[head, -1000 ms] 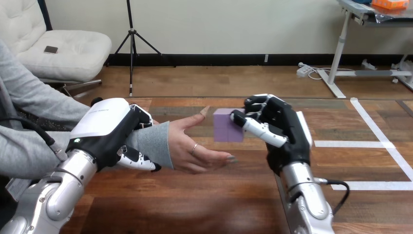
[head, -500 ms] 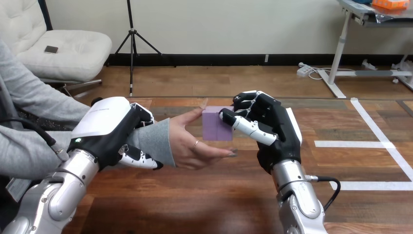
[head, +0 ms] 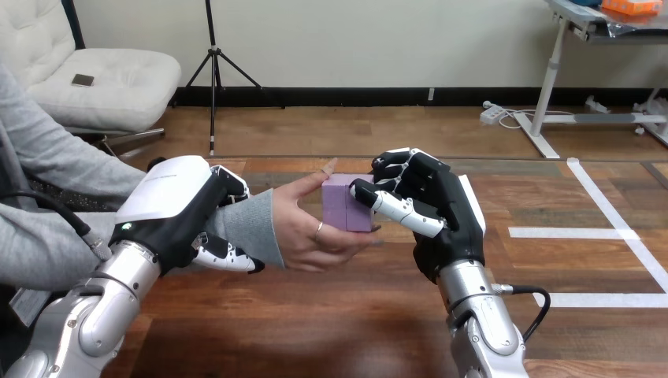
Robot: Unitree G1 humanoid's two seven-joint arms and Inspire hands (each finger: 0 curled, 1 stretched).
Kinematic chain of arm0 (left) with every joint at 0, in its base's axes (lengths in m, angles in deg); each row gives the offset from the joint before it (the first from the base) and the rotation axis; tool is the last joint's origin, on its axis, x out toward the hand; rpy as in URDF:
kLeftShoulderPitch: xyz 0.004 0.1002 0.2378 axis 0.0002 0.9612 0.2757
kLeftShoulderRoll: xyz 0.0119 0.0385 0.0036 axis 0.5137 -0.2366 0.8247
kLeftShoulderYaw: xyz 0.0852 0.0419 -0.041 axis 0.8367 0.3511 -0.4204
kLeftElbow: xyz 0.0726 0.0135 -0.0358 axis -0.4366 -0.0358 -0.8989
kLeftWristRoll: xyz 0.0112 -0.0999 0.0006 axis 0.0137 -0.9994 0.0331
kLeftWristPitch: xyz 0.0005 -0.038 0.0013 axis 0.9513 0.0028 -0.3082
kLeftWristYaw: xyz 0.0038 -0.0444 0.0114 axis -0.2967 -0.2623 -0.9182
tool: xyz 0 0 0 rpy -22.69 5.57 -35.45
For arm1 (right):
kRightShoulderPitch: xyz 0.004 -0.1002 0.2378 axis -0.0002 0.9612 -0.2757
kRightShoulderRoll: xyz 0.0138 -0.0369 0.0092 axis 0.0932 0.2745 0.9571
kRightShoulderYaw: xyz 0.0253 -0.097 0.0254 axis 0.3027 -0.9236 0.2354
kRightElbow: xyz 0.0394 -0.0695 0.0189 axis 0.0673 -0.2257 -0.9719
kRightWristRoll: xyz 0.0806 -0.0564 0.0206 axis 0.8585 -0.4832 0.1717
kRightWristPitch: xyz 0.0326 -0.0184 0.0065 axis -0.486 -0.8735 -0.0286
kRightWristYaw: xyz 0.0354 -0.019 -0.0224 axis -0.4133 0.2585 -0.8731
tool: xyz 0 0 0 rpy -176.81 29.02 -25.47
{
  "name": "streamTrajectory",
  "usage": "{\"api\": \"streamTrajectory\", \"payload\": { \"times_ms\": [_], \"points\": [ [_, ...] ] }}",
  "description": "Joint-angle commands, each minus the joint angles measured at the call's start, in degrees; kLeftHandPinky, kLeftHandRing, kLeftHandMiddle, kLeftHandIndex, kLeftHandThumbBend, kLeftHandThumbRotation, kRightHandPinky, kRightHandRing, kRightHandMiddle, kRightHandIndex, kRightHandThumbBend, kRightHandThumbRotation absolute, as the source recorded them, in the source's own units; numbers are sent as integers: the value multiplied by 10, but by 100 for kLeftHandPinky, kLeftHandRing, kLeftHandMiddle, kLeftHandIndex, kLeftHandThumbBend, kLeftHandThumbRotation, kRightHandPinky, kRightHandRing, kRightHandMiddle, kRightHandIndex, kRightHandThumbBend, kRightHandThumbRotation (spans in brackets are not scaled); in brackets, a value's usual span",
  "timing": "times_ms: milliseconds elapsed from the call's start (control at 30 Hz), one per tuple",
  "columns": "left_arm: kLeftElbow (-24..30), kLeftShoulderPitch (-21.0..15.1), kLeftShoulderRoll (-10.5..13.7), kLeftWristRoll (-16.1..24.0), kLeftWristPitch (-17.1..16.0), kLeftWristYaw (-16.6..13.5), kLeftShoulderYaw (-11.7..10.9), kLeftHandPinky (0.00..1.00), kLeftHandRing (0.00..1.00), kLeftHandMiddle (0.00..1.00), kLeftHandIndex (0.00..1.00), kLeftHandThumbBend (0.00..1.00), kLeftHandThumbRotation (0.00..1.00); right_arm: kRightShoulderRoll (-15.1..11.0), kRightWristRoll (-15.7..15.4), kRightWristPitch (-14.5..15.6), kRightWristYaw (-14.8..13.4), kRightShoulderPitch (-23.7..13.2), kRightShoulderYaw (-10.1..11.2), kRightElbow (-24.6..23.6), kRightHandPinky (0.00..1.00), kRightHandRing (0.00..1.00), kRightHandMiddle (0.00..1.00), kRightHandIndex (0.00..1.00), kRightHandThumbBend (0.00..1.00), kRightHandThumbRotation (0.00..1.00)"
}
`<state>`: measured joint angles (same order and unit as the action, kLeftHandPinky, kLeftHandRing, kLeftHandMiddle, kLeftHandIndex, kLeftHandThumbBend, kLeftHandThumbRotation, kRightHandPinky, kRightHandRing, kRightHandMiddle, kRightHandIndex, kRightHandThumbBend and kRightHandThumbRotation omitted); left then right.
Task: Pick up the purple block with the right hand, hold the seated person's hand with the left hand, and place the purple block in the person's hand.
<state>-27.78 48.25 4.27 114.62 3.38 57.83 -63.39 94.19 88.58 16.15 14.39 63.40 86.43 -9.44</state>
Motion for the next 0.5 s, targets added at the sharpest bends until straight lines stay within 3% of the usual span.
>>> {"api": "streamTrajectory", "payload": {
  "times_ms": [0, 467],
  "points": [
    [45, -63, -15, -9, -13, -28, -25, 15, 21, 26, 26, 62, 0, 14, 2, 5, 12, 0, -20, -50, 30, 35, 40, 42, 89, 0],
    [46, -65, -20, -9, -14, -37, -31, 15, 21, 26, 27, 63, 0, 13, 6, 18, 20, 12, -32, -71, 31, 35, 40, 43, 90, 0]
  ]
}}
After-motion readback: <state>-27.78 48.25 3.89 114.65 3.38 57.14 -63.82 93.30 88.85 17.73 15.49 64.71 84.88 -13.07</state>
